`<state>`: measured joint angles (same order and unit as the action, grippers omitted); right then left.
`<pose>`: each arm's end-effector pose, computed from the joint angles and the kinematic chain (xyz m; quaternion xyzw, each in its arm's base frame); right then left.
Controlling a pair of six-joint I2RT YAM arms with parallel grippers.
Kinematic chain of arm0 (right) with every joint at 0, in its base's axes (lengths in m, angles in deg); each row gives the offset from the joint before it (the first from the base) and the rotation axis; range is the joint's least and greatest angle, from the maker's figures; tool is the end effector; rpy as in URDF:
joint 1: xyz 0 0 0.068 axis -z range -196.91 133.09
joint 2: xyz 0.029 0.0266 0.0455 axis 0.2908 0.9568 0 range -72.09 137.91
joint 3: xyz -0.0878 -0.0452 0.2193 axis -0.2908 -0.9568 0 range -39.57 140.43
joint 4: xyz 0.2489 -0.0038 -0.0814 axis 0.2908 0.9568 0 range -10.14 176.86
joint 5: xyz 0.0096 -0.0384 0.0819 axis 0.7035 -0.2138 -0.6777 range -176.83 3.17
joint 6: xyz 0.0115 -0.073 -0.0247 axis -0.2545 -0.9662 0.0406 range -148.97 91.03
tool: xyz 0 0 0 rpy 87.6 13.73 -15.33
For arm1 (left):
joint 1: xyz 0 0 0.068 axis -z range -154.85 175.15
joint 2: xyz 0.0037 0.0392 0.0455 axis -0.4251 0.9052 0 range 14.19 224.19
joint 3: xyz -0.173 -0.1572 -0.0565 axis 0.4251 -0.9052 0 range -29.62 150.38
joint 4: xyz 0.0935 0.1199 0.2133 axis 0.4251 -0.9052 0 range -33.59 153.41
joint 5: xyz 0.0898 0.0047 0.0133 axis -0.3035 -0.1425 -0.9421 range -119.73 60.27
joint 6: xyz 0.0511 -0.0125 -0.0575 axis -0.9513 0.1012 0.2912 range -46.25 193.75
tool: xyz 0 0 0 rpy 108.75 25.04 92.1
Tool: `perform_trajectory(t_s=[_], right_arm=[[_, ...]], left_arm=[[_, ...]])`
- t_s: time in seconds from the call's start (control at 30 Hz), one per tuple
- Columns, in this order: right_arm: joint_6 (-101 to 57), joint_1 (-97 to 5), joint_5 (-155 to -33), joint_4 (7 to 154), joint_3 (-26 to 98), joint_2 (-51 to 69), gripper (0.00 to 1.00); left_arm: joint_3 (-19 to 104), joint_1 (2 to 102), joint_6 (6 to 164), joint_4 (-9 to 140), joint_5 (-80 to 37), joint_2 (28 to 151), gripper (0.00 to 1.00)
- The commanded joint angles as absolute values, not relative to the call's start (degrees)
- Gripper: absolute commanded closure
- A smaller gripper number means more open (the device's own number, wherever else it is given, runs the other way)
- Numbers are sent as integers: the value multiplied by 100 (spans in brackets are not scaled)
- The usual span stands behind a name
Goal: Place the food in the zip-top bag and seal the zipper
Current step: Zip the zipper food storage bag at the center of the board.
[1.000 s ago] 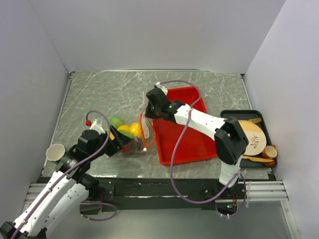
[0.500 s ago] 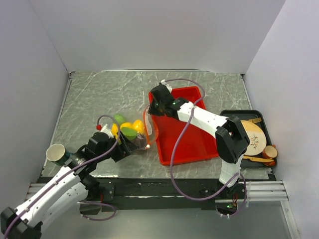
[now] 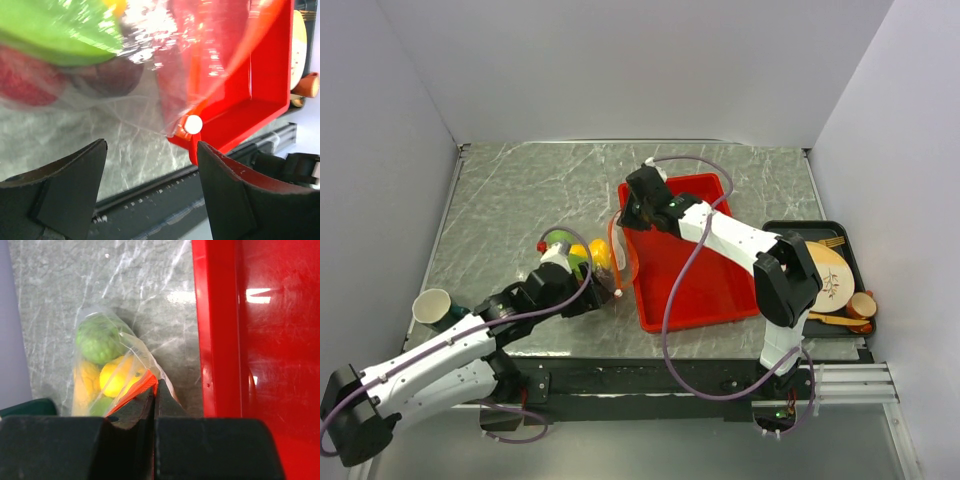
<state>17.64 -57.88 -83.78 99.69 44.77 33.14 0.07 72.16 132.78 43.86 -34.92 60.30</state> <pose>0.3330 0.2844 0.2128 0.0558 0.9070 0.2709 0.3176 0.1588 -0.1614 0.1854 -0.1136 0.8829 -0.3383 0.3052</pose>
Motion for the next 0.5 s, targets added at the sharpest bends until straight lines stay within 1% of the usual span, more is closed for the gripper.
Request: perform_trajectory(t_s=[0.0, 0.1, 0.27, 0.3, 0.33, 0.47], right_arm=[[1665, -5716, -8455, 9875, 4876, 3302, 100], [1630, -5690, -8499, 9945, 4937, 3329, 100], [1612, -5620, -8604, 9998, 5060, 3338, 100], [1629, -5611, -8665, 10024, 5078, 3338, 100], [1656, -5593, -8657, 10042, 5104, 3338, 100], [1928, -5532, -8903, 10121, 5017, 3277, 100]], left_arm=[[430, 7586, 12544, 4373, -4467, 6043, 23], [439, 7867, 12307, 4355, -4669, 6034, 23], [316, 7982, 12156, 4521, -4573, 6157, 24], [299, 7991, 12322, 4539, -4625, 6148, 24], [255, 7982, 12489, 4539, -4713, 6131, 28], [167, 7991, 13533, 4346, -5144, 5956, 33]])
